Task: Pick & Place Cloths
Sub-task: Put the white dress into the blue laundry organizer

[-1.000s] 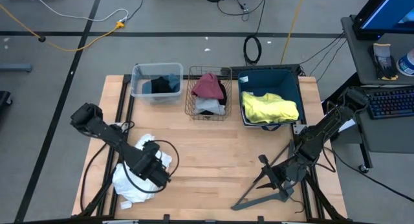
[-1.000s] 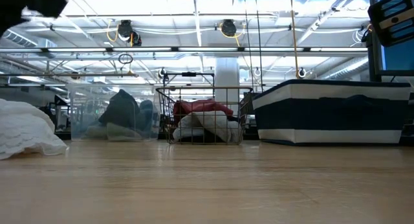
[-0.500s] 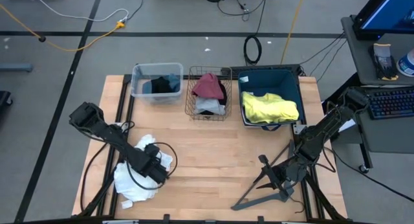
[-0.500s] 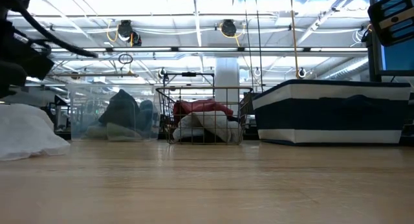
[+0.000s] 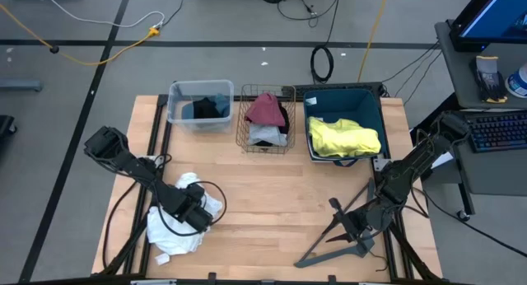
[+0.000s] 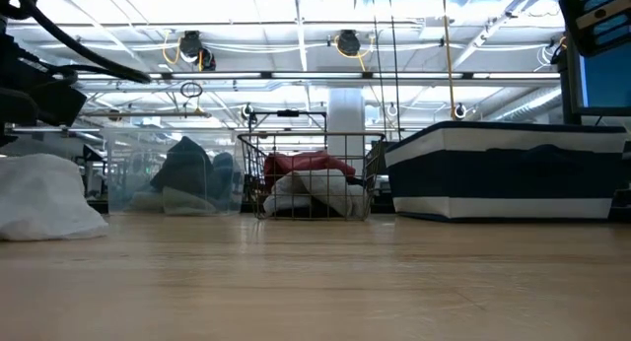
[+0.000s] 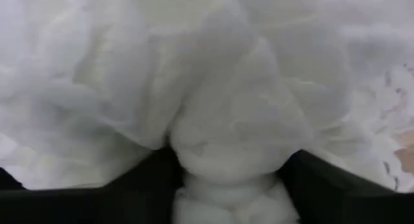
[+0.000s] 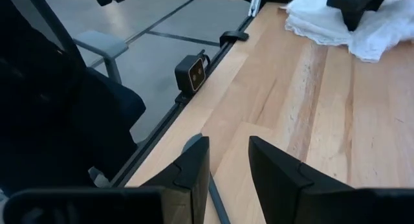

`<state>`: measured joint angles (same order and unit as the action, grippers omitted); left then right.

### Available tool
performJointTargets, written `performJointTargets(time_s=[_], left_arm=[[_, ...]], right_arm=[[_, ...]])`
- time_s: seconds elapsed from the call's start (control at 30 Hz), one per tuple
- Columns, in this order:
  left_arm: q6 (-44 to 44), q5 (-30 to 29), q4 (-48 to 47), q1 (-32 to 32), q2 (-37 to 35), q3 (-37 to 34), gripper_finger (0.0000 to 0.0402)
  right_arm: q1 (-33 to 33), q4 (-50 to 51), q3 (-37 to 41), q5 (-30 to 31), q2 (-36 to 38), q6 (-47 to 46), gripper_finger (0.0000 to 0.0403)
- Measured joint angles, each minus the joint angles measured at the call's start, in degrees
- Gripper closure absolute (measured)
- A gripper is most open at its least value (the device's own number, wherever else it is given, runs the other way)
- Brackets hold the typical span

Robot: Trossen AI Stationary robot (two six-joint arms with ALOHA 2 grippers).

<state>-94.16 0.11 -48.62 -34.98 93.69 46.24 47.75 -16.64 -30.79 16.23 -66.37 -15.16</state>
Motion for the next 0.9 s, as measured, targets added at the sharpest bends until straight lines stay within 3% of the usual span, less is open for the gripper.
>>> performJointTargets(time_s=[0.23, 0.47, 0.9], left_arm=[[1.8, -4.6, -0.9, -0.2, 0.2, 1.5, 0.0337], [8.7, -13.6, 3.0, 0.1, 1.0, 5.9, 0.0343], [37.0, -14.1, 31.0, 3.8, 1.0, 12.3, 0.0348]], right_arm=[[0.0, -3.7, 0.0, 0.0, 0.0, 5.5, 0.0303], [0.0, -12.1, 0.0, 0.1, 0.0, 14.7, 0.0303], [-0.8, -19.1, 0.0, 0.1, 0.0, 34.4, 0.0303]])
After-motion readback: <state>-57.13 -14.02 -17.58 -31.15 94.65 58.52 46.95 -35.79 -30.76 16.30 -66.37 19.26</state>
